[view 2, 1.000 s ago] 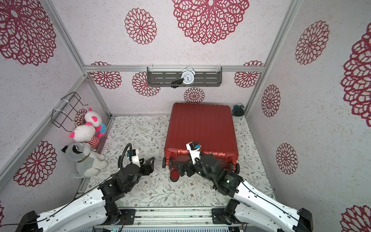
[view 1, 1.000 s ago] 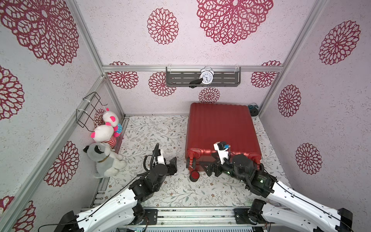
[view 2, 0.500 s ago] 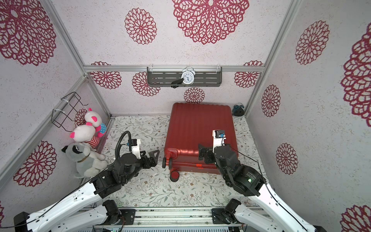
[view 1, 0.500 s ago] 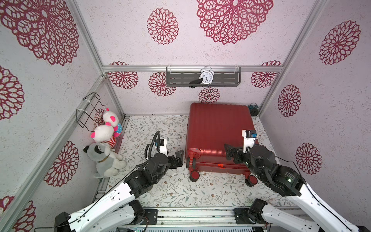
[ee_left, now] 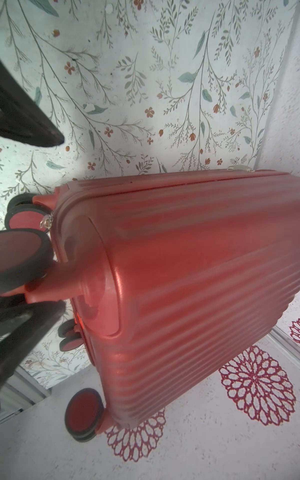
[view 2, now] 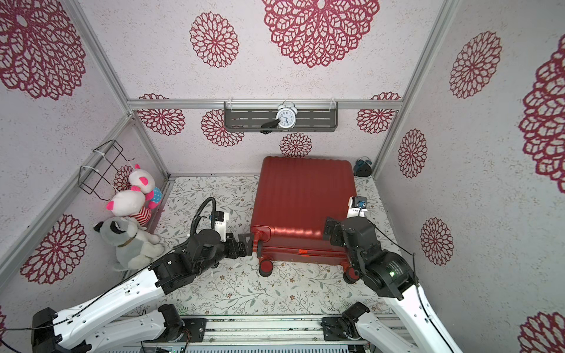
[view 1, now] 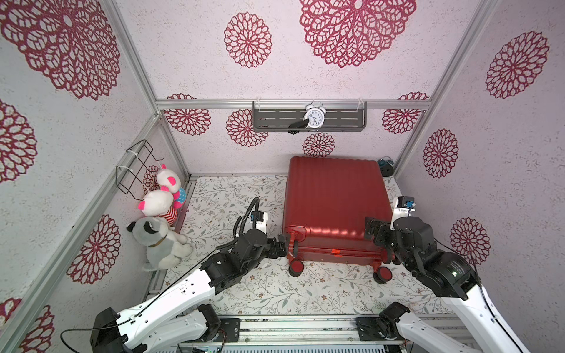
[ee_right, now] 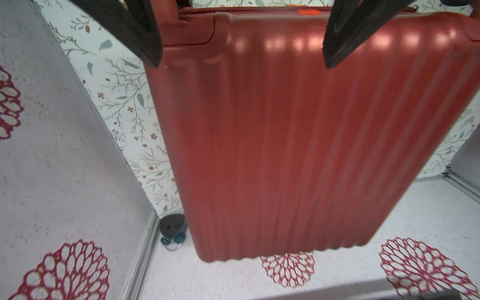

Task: Open the suitcase zippers
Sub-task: Move the suitcase to the center of the board.

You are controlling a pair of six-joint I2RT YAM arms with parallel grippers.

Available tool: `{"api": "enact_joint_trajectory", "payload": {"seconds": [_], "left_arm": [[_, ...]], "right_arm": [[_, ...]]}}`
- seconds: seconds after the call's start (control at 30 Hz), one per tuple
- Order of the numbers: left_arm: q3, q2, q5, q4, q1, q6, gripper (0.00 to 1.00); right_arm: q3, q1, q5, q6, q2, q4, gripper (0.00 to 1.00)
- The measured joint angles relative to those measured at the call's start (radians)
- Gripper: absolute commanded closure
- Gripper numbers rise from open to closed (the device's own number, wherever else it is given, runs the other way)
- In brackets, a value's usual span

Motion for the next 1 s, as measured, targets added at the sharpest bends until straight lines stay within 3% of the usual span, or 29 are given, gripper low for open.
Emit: {"api": "enact_joint_trajectory", "payload": {"seconds": [0.3,0.57,0.7,1.0], "left_arm": [[0.0,-0.009,0.023,-0.014,-0.063,-0.006,0.08],[0.029,0.092,0.022,-0.017,-0.1,-0.004,0.12],[0.036,0.133,0.029,-0.016,-0.079,0.003,0.14],[0.057,0.197,0.139,0.039,0.062,0.029,0.16]], "right_arm": [[-0.071,-0.202,-0.201,-0.051,0.003,-0.026,0.03],[-0.139,-0.329,-0.32,-0.094,0.06,0.035,0.07],[-0.14,-0.343,-0.334,-0.095,0.096,0.067,0.08],[-0.123,-0.349,-0.359,-0.097,0.192,0.147,0.06]]}}
